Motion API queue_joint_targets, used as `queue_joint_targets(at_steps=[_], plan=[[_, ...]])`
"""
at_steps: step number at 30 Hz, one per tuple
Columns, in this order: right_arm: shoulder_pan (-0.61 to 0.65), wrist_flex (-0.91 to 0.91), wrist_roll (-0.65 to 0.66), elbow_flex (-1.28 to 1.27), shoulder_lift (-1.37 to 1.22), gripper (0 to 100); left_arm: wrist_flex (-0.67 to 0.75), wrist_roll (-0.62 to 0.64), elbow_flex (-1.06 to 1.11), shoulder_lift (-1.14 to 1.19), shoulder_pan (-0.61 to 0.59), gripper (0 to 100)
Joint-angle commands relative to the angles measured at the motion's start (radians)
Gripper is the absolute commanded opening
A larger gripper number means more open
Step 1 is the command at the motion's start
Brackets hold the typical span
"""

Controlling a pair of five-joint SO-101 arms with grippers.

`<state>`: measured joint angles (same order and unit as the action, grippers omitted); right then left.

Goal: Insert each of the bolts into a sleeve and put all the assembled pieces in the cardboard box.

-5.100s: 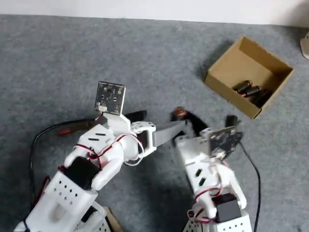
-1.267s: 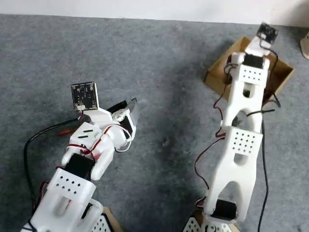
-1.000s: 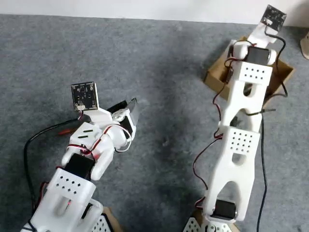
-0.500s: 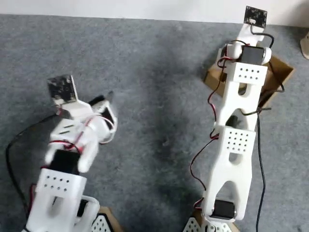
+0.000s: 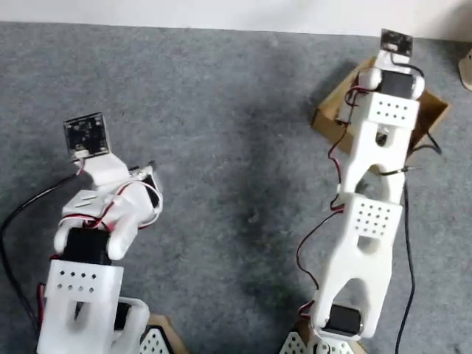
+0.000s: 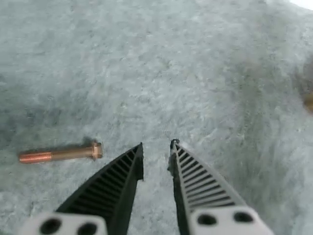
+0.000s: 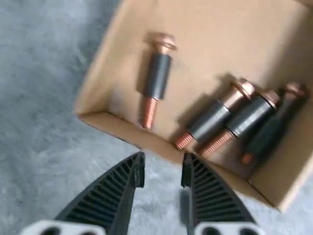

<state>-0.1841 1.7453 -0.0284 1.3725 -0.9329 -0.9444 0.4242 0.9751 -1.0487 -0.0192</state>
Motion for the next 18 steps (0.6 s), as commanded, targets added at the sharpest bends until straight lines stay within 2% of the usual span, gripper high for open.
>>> queue_joint_targets(at_steps=[1,7,14,18], plan=[[-0.025,0.018,0.021,-0.226,0.243,10.8,-0.003,-0.006,-0.010,-0.010,-0.030,10],[-0.024,0.008,0.087,-0.705,0.472,10.8,-0.005,-0.068,0.021,-0.005,-0.036,10],[-0.044,-0.031,0.100,-0.766,0.476,10.8,-0.003,-0.069,0.033,-0.004,-0.042,10],[-0.081,-0.051,0.100,-0.765,0.430,10.8,0.002,-0.129,0.048,-0.004,-0.082,10]])
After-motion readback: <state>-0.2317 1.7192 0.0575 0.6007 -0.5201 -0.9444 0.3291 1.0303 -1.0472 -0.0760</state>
